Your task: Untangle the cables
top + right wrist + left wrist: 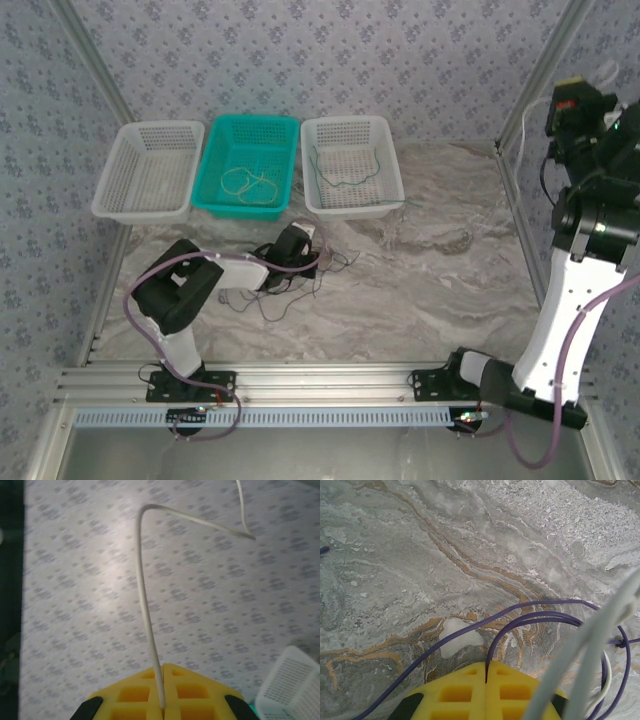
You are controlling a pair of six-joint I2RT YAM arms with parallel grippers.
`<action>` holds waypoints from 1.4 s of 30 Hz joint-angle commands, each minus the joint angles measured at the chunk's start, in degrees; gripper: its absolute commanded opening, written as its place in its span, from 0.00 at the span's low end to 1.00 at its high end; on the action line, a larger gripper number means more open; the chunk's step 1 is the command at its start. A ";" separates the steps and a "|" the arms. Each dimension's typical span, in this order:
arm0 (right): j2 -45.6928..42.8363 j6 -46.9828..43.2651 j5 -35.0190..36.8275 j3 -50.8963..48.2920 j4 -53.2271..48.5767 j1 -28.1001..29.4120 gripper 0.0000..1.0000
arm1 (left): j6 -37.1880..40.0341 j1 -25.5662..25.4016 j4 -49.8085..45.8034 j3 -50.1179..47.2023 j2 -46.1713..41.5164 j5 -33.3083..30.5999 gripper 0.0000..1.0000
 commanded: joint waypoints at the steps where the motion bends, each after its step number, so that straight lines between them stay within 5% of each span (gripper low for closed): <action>1: 5.67 -2.96 1.27 9.74 2.77 5.81 0.00 | -0.67 2.38 -11.61 -2.55 -0.51 -0.84 0.09; 7: 18.99 -3.45 0.21 27.84 4.13 14.14 0.00 | -1.78 2.28 -13.79 -2.75 -15.31 4.69 0.64; 10: 24.74 -3.69 1.58 35.55 6.03 17.93 0.00 | -2.08 2.16 -20.76 -0.15 -23.80 2.16 0.74; 24: 49.88 -2.95 1.30 47.75 26.17 37.92 0.00 | -0.06 2.80 -47.39 8.12 -60.95 -14.46 0.99; 33: 61.03 -4.34 4.14 49.50 43.46 44.87 0.00 | -1.82 2.78 -51.27 5.99 -67.10 -16.54 0.99; 42: 63.41 -11.04 5.89 50.73 47.62 48.64 0.00 | -1.75 2.90 -49.28 4.48 -66.62 -16.39 0.99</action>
